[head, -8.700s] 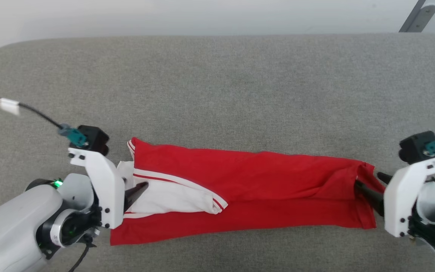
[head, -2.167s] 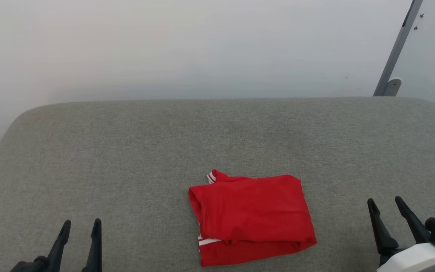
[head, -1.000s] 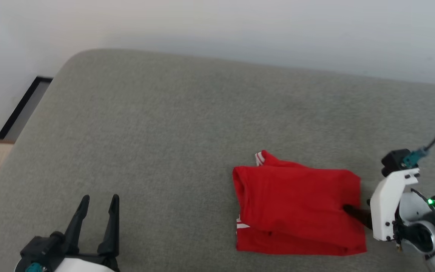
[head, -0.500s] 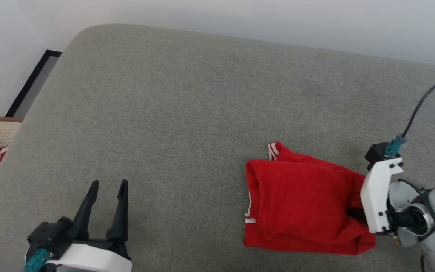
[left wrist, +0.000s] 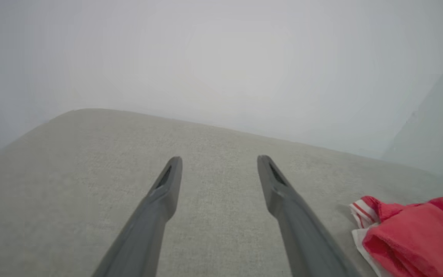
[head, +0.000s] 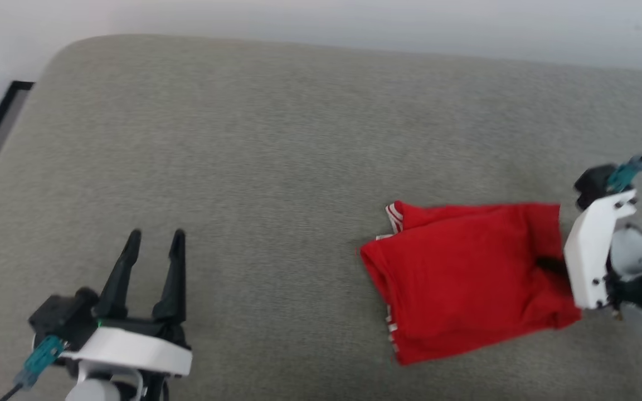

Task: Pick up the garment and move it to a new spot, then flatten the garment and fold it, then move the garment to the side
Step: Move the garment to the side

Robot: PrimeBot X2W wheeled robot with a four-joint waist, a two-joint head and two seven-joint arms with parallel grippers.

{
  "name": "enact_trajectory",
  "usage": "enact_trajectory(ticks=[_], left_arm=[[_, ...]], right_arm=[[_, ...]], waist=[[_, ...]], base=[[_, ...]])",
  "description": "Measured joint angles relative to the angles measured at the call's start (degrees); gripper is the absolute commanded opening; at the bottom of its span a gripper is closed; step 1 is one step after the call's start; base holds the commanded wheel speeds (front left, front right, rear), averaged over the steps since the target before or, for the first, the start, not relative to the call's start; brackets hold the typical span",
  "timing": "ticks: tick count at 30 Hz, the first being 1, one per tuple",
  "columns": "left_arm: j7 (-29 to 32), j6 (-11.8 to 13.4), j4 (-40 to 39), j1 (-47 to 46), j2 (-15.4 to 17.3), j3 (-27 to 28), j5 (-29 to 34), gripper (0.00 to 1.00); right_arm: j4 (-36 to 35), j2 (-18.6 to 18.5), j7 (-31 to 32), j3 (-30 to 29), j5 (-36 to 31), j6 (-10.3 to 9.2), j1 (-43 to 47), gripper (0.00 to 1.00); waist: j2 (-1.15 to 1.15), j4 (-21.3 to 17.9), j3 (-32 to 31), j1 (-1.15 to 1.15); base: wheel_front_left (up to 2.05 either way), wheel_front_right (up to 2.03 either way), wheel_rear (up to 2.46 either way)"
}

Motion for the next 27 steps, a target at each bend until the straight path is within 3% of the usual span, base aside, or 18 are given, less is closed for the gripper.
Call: enact_trajectory(ticks=[11, 27], left_arm=[[0.0, 0.0, 0.7, -9.0, 2.1, -6.5, -0.2, 1.0], [0.0, 0.0, 2.0, -23.4, 3.3, -19.5, -0.2, 1.0]], right_arm=[[1.5, -5.4, -3.8, -2.0, -2.5, 0.0, -7.3, 0.0], [11.9, -11.7, -18.5, -0.8, -11.0, 0.0, -20.9, 0.0]], waist=[[0.0, -7.8, 3.0, 0.0], [0.0, -17.6, 10.5, 0.0]], base=[[0.0, 0.0, 0.0], [0.0, 0.0, 0.0]])
